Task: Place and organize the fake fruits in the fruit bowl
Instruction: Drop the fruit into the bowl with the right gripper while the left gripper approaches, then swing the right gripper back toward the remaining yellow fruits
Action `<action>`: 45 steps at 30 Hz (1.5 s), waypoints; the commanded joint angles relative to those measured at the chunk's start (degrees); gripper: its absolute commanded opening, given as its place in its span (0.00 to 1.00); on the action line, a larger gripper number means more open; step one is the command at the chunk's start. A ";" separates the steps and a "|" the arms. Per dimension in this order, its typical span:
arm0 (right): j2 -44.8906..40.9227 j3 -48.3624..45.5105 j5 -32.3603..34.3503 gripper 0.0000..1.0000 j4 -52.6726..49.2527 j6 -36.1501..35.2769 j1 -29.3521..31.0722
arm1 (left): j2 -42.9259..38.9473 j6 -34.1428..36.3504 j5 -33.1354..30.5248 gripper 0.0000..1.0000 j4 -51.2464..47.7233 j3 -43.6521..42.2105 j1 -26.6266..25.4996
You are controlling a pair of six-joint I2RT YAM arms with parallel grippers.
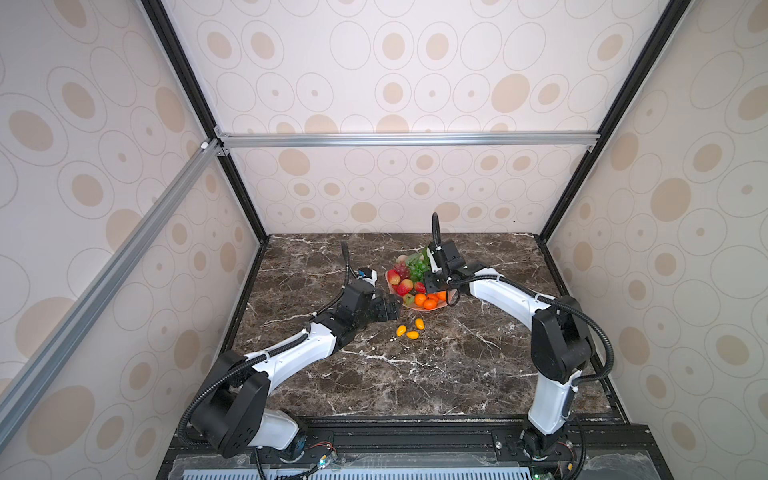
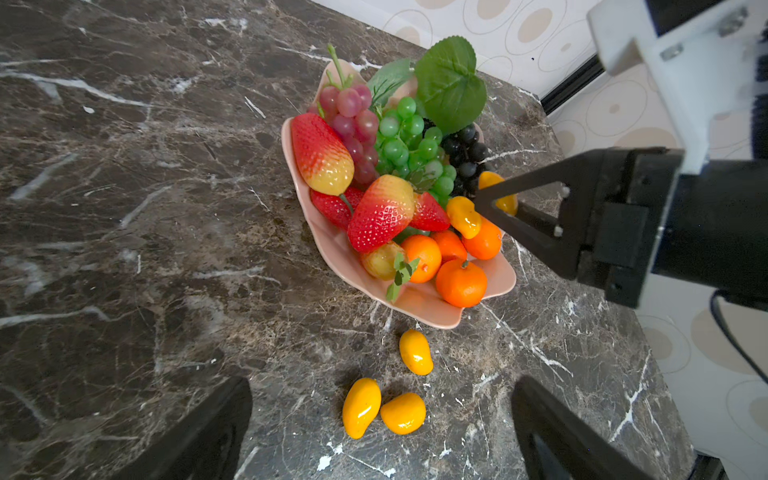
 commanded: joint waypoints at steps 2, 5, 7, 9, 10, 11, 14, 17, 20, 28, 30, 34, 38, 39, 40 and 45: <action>2.96 3.15 -1.05 0.29 -3.63 -1.56 -0.23 | -1.25 0.10 -2.89 0.98 1.87 1.76 -0.46; 4.08 3.73 -0.77 0.30 -4.16 -1.78 -0.27 | -1.77 0.77 -3.21 0.98 0.58 1.98 -0.50; 4.53 3.75 -0.46 0.31 -4.29 -1.78 -0.25 | -2.02 1.17 -3.20 0.98 -0.18 2.06 -0.50; 4.86 3.90 -0.77 0.33 -4.35 -1.78 -0.22 | -2.05 1.28 -2.90 0.99 -0.46 2.07 -0.46; 4.88 3.82 -0.91 0.34 -4.29 -1.73 -0.27 | -2.11 1.23 -2.76 0.98 -0.51 2.02 -0.47; 4.88 3.75 -0.93 0.35 -4.20 -1.75 -0.20 | -2.14 1.09 -2.67 0.98 -0.53 1.94 -0.46; 4.64 3.38 -0.71 0.38 -4.01 -1.52 -0.25 | -2.42 0.60 -2.67 0.98 -0.51 1.34 -0.48; 4.12 3.19 -0.89 0.42 -3.69 -1.67 -0.21 | -2.45 0.73 -2.67 0.98 -0.66 1.02 -0.46; 3.48 3.07 -0.43 0.45 -3.69 -1.71 -0.26 | -2.49 0.84 -2.58 0.98 -0.94 1.10 -0.50; -2.36 -0.36 0.93 0.67 -1.50 -1.73 -0.27 | -4.43 2.87 -3.10 0.98 -1.63 0.72 -0.51; -4.96 -2.71 0.31 0.68 0.19 -1.56 -0.10 | -6.09 3.91 -3.49 0.98 -1.23 -0.18 -0.49; -10.38 -8.12 -0.02 0.69 2.89 -0.45 1.18 | -10.77 5.27 -3.86 0.98 -0.07 -3.19 -0.47; -14.53 -13.10 1.34 0.69 3.52 0.23 3.74 | -14.29 5.84 -4.68 0.98 -1.06 -5.51 -0.37; -15.42 -14.03 1.66 0.69 3.30 0.49 4.51 | -15.09 5.85 -4.85 0.98 -1.34 -6.21 -0.44; -16.19 -14.99 2.14 0.68 3.22 0.78 5.35 | -15.84 5.85 -4.78 0.98 -1.48 -7.04 -0.37; -18.68 -18.58 3.47 0.67 1.81 2.41 8.79 | -18.36 4.87 -4.95 0.98 -2.15 -10.57 0.10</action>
